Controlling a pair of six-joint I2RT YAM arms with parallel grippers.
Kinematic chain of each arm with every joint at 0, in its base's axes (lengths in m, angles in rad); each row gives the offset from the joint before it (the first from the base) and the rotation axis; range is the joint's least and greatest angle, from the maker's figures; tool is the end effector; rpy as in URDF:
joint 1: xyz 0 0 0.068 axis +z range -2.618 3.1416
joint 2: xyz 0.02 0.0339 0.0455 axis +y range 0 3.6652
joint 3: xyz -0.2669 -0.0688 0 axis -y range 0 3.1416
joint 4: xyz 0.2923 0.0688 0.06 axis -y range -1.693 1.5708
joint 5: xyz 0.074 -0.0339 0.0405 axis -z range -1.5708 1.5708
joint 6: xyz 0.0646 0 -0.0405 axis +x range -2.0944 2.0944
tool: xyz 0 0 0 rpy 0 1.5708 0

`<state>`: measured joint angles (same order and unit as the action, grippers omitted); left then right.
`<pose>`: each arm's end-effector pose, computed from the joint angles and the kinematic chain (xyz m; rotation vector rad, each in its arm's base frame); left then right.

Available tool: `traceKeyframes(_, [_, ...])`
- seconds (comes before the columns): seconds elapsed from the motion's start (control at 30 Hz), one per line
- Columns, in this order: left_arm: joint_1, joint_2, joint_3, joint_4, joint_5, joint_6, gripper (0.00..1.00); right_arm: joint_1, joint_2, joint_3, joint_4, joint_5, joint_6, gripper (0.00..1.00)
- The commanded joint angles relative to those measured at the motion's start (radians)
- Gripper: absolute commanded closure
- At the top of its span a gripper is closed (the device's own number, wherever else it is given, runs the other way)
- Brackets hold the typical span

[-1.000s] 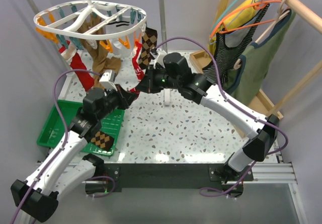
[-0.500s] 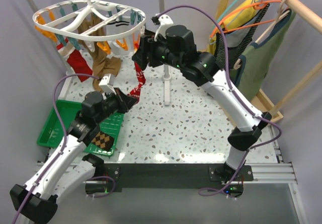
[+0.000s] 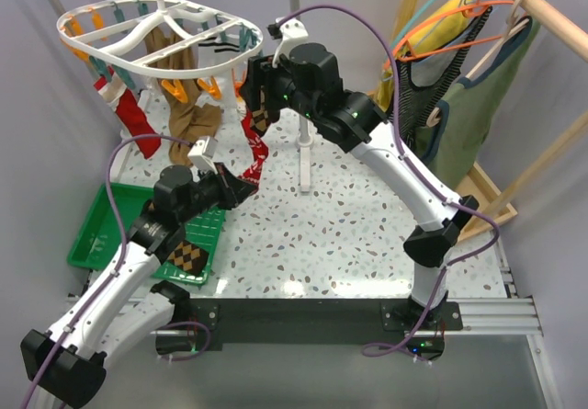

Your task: Remove the socks clipped to the hanger

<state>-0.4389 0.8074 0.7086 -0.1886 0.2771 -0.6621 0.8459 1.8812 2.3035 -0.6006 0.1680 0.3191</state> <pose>0.2304 -0.1277 0.2986 -0.0154 1.9746 -1.0011 0.3257 0.3514 0.5178 -0.3454 1.7662 0.6993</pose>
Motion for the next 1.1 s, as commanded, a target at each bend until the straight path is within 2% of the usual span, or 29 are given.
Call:
traceKeyframes(0.0, [0.003, 0.01, 0.043, 0.026, 0.043, -0.011, 1.0, -0.002, -0.044, -0.004, 0.108, 0.01, -0.009, 0.33])
traceKeyframes(0.53, [0.002, 0.004, 0.054, 0.021, 0.059, -0.031, 1.0, 0.015, 0.052, 0.062, 0.182, -0.044, 0.049, 0.37])
traceKeyframes(1.07, [0.003, -0.02, 0.045, 0.0, 0.062, -0.034, 1.0, 0.028, 0.094, 0.088, 0.211, 0.062, 0.017, 0.45])
